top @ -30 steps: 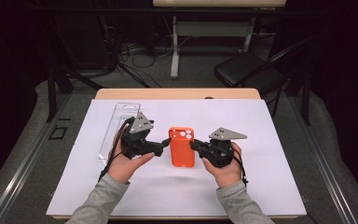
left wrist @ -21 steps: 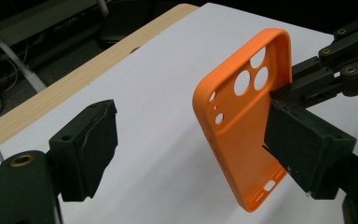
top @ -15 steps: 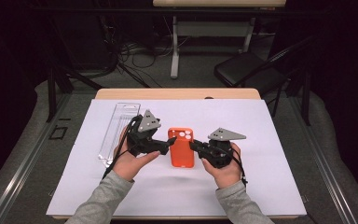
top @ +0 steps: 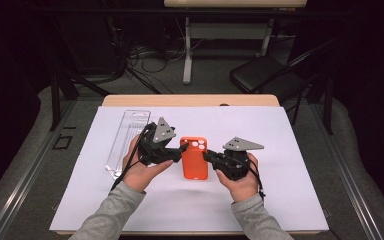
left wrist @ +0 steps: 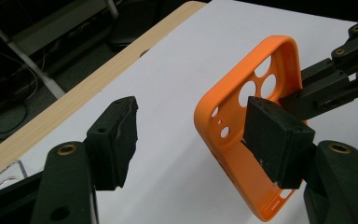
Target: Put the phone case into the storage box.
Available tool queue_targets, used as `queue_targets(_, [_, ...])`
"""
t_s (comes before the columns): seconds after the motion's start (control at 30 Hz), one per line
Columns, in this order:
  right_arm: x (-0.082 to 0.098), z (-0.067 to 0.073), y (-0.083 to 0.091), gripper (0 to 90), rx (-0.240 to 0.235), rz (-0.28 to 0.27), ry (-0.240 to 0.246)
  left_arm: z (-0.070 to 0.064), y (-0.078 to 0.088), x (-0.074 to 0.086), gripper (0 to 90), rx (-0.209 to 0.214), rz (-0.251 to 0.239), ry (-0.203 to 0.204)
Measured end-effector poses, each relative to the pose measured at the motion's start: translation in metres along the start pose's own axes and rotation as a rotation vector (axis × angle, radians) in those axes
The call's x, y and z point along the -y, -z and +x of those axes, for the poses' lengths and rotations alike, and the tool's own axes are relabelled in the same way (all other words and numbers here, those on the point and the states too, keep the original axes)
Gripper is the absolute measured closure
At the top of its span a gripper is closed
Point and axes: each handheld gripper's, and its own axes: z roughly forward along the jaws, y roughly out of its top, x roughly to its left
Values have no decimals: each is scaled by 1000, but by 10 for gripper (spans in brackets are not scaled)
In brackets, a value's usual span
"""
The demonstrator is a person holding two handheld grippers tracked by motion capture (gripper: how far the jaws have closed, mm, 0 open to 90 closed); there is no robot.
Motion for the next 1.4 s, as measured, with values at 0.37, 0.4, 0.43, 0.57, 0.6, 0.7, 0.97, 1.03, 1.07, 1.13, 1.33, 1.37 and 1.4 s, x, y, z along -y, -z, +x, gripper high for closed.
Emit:
queue_targets(0.37, [0, 0, 0, 831, 1, 6, -2, -5, -5, -2, 447, -10, 27, -41])
queue_targets(0.4, [0, 0, 0, 831, 1, 5, -1, -5, -5, -2, 451, -16, 32, -47])
queue_targets(0.43, [0, 1, 0, 831, 1, 5, -2, -6, -5, -3, 455, -25, 35, -53])
queue_targets(0.57, [1, 1, -1, 831, 1, 6, -2, -6, -5, -3, 483, -37, 40, -48])
queue_targets(0.6, [1, 0, -1, 831, 1, 7, 0, -6, -5, -3, 495, -38, 43, -43])
queue_targets(0.7, [1, 1, -1, 831, 0, 9, -1, -7, -4, -4, 525, -38, 48, -40])
queue_targets(0.97, [1, 1, -2, 831, -1, 4, 2, -10, -4, -4, 605, -51, 57, -56])
queue_targets(1.03, [1, 1, -2, 831, -1, 3, 2, -11, -5, -4, 624, -53, 65, -61])
queue_targets(1.07, [1, 1, -2, 831, -1, 3, 1, -12, -5, -4, 632, -52, 67, -61])
queue_targets(1.13, [1, 1, -2, 831, -1, 3, 2, -12, -5, -5, 648, -51, 68, -60])
queue_targets(1.33, [1, 1, -2, 831, -4, 6, 0, -15, -5, -6, 686, -62, 80, -82])
queue_targets(1.37, [2, 2, -2, 831, -5, 7, -1, -15, -5, -6, 693, -64, 79, -85])
queue_targets(1.4, [2, 2, -2, 831, -6, 10, 1, -15, -5, -6, 695, -64, 80, -91])
